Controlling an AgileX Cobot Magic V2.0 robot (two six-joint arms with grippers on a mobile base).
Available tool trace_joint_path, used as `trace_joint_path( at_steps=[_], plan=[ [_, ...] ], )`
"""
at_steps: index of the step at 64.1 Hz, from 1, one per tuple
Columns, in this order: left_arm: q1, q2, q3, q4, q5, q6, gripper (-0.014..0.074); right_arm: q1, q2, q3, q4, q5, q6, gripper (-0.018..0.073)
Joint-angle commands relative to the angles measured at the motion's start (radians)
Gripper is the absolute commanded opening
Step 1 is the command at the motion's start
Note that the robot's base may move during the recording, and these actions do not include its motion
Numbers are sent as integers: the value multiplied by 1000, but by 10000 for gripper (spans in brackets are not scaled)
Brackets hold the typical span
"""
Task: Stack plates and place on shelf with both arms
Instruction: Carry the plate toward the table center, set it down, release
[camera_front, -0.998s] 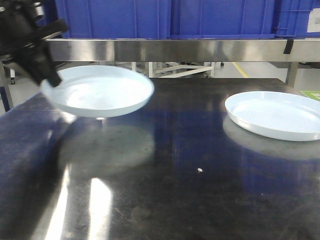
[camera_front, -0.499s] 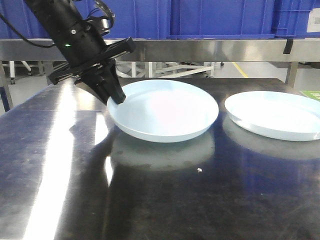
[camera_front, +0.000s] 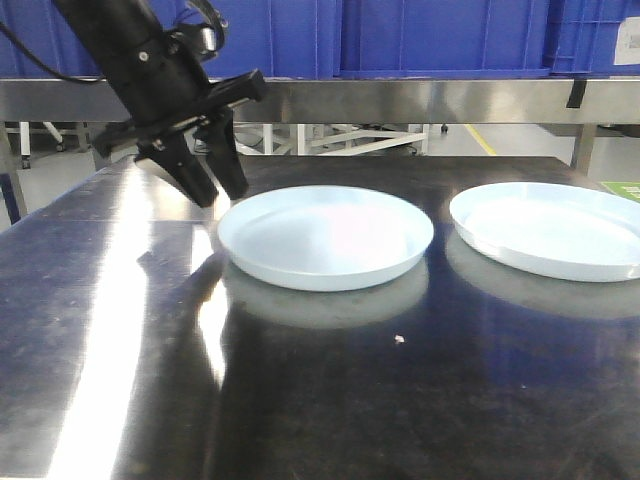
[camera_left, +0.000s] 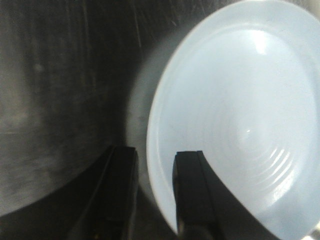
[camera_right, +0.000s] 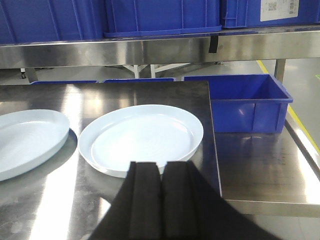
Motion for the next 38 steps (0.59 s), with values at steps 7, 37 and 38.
trace_joint_path(
  at_steps=[7,37,38],
  plan=[
    [-8,-187,8,95,-39,-9,192,-7,-19,0,-14,-82,-3,57],
    [-8,-677,653,272,-694,-9,85,-7,-19,0,-14,-82,-3,57],
    [-8,-701,686,295,-727,-9,85,-7,-19,0,-14,-82,-3,57]
  ],
)
